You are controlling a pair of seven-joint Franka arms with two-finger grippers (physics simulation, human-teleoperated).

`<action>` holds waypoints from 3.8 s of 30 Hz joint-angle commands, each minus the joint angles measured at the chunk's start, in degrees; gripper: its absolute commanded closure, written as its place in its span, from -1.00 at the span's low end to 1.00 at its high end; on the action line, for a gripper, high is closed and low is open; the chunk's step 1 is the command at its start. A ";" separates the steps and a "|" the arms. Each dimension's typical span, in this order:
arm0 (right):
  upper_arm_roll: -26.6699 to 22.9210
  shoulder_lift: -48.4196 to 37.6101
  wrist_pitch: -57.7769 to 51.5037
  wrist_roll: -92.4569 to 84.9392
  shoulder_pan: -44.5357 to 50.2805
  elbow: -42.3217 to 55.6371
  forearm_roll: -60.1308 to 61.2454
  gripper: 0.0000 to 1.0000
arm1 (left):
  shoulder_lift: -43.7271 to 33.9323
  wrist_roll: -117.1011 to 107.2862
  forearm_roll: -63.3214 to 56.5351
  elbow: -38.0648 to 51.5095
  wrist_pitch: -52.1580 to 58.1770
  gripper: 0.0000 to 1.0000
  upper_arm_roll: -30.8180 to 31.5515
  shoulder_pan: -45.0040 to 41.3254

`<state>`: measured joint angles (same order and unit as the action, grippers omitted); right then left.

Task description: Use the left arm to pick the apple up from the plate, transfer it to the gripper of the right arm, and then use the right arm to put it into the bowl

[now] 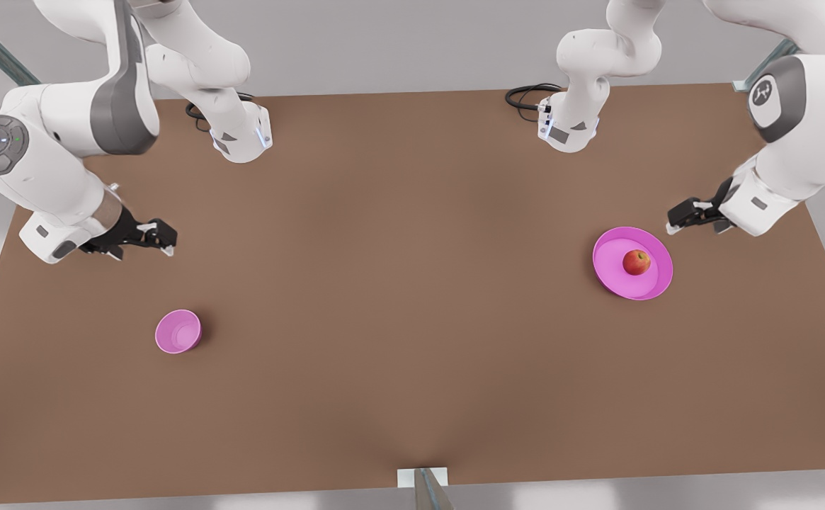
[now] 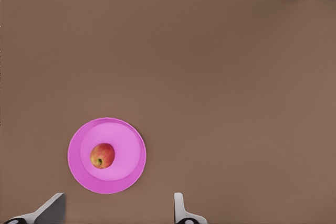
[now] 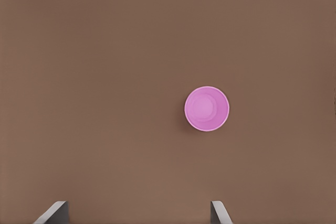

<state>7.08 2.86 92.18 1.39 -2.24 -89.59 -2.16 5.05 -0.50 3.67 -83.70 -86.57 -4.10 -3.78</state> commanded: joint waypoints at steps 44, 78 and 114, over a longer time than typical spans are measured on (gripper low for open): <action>-0.14 0.30 0.72 0.55 -1.10 0.03 0.05 -1.00 | 13.75 13.86 0.90 -52.88 -64.34 -1.00 -0.91 11.86; 0.13 0.30 0.64 0.72 -0.92 0.03 0.14 -1.00 | 7.51 7.36 6.87 -38.82 -57.92 -0.56 -0.20 -9.05; 9.88 30.53 10.13 -33.55 0.66 -1.47 78.36 -1.00 | 37.31 121.26 92.31 -0.32 -48.60 -0.54 28.01 -16.79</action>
<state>16.88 33.13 100.10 -16.40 -1.91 -91.27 74.93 42.38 81.61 95.57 -84.18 -137.88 23.84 -20.76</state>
